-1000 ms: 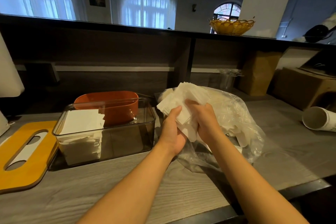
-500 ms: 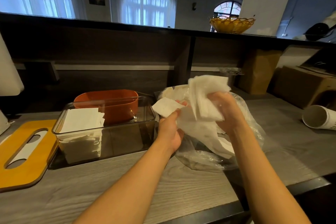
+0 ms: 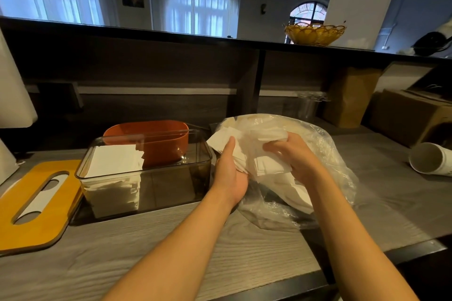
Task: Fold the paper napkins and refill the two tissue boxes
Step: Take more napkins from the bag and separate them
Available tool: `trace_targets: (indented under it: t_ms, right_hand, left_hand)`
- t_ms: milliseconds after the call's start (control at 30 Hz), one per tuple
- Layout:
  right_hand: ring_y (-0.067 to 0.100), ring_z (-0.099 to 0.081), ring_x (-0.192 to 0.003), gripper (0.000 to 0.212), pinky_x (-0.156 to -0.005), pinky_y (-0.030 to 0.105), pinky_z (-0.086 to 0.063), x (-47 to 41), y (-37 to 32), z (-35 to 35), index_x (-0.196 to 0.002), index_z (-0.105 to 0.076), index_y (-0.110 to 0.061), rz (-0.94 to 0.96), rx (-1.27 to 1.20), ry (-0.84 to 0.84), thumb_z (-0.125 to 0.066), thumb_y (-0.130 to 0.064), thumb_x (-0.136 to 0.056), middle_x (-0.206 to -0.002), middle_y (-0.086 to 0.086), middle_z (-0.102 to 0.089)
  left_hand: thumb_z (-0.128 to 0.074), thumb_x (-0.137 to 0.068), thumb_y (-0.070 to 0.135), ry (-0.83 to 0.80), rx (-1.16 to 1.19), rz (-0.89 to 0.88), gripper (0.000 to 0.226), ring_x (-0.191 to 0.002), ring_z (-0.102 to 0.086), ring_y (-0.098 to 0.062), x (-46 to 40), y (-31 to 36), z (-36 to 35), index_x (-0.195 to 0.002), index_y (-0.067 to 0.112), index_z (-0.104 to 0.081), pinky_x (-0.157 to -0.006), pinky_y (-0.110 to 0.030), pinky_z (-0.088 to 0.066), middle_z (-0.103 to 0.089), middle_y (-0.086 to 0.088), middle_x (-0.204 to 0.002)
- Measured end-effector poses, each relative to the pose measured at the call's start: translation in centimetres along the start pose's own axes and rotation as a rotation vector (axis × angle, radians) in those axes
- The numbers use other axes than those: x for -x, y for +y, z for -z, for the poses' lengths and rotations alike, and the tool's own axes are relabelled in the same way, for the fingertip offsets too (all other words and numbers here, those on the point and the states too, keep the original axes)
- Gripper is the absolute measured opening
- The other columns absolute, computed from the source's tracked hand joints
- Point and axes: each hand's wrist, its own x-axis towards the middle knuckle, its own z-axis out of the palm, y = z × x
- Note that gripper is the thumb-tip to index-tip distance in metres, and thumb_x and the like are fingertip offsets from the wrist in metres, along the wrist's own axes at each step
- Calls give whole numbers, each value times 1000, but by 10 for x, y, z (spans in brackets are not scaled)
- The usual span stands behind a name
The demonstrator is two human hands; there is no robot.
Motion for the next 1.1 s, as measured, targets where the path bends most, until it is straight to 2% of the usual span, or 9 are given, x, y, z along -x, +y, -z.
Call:
trace_targets:
  t_ms: [167,300,467,667,733,833,900,1000,1100]
  right_hand:
    - [22,-69,-77,12,-66,30,-54,-5,2,-1,-90,-73,-9,-37,-130,118,-68,0,-84,-84,8,-74]
    - [21,-67,-71,11,-60,27,-52,-7,2,1,-87,-72,-7,-61,-164,113,-67,2,-83,-75,6,-72]
    - [21,-68,-77,14,-60,24,-53,-6,2,3,-95,-73,-4,-79,-91,79,-69,-1,-82,-88,10,-73]
    - [20,-64,-70,8,-60,31,-49,2,-6,13,-87,-69,-2,-26,-200,34,-62,0,-84,-82,10,-66]
    - [17,-65,-62,7,-55,28,-48,5,-9,14,-84,-66,-3,-51,-219,-43,-60,-1,-86,-78,9,-65]
    - [13,-64,-51,8,-45,22,-48,8,-10,11,-83,-64,-5,-127,-165,-100,-60,-2,-89,-65,5,-66]
    - [15,-63,-54,4,-45,23,-47,6,-8,8,-87,-66,-4,-145,-150,-66,-62,-4,-87,-71,7,-65]
    - [19,-64,-65,6,-52,26,-49,0,-6,8,-89,-67,-5,-85,-170,83,-64,-4,-84,-77,8,-66]
    - [21,-63,-76,9,-67,34,-50,0,-7,11,-91,-66,-11,-32,-326,203,-61,-5,-88,-84,7,-65]
  left_hand:
    - [-45,-103,15,18,22,33,35,-122,-60,-33,0,0,2,-136,12,-57,-102,-44,-49,-66,-15,-129]
    - [-55,-102,17,91,-33,-28,35,-112,-67,-29,-5,-2,2,-136,14,-56,-90,-43,-56,-70,-11,-122]
    - [-64,-98,20,126,-190,-112,17,-96,-71,-20,-6,-3,3,-114,20,-63,-83,-40,-58,-74,-1,-102]
    - [-69,-95,24,237,-413,-160,13,-98,-69,-25,-11,-2,11,-105,20,-63,-89,-47,-58,-72,-3,-102]
    - [-70,-93,22,209,-435,-159,26,-100,-68,-28,-9,-4,10,-115,15,-61,-85,-45,-58,-71,-8,-107]
    - [-69,-89,32,134,-392,-108,49,-103,-69,-30,-8,-6,8,-131,9,-55,-74,-41,-57,-69,-15,-117]
    - [-60,-89,35,61,-276,-77,42,-102,-68,-30,-6,-5,8,-124,11,-62,-76,-39,-56,-71,-15,-114]
    - [-42,-99,21,6,-127,-27,28,-97,-66,-28,-1,-2,6,-112,13,-65,-79,-38,-54,-72,-13,-105]
    - [-40,-103,18,10,-109,-25,28,-96,-68,-26,-1,0,6,-118,11,-63,-79,-38,-55,-74,-11,-102]
